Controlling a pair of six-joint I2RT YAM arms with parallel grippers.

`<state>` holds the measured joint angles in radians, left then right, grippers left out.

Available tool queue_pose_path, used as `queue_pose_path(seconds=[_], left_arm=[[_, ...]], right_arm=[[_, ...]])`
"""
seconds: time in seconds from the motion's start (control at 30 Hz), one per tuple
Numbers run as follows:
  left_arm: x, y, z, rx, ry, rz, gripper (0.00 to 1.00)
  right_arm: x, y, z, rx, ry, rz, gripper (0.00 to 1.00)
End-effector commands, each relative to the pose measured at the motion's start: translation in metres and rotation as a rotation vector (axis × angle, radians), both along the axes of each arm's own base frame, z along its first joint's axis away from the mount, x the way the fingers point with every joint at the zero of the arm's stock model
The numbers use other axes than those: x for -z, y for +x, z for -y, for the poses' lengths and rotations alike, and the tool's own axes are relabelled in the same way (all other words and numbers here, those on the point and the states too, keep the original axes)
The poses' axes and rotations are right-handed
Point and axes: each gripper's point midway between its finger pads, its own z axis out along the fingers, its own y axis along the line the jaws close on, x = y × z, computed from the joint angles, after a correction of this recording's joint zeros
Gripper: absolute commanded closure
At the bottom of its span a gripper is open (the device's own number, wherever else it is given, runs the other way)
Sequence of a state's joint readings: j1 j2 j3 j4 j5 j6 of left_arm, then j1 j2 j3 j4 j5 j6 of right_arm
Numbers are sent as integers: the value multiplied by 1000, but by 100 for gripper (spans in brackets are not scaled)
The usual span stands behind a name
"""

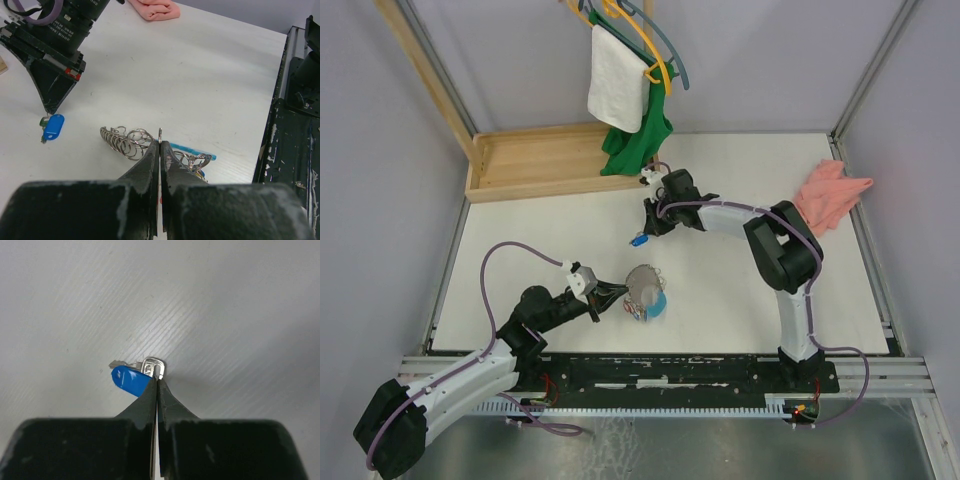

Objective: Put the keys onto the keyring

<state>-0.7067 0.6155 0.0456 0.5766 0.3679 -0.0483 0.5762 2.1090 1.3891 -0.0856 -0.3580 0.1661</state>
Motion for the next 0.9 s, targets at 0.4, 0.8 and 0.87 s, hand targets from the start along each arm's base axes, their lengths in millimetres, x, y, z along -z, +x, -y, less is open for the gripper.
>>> queue_pose_path(seconds=[0.4,0.8,0.87], left_arm=[[-42,7,11,30,-72,125,97],[-66,12,23,64,-110,177,97],[-67,13,23,63,-107,180,97]], right_arm=[[-137,-43,39,-95,108,385,100],[-167,-109,80,-93,147,447,99],[-155,-117,97,-20,80,366,99]])
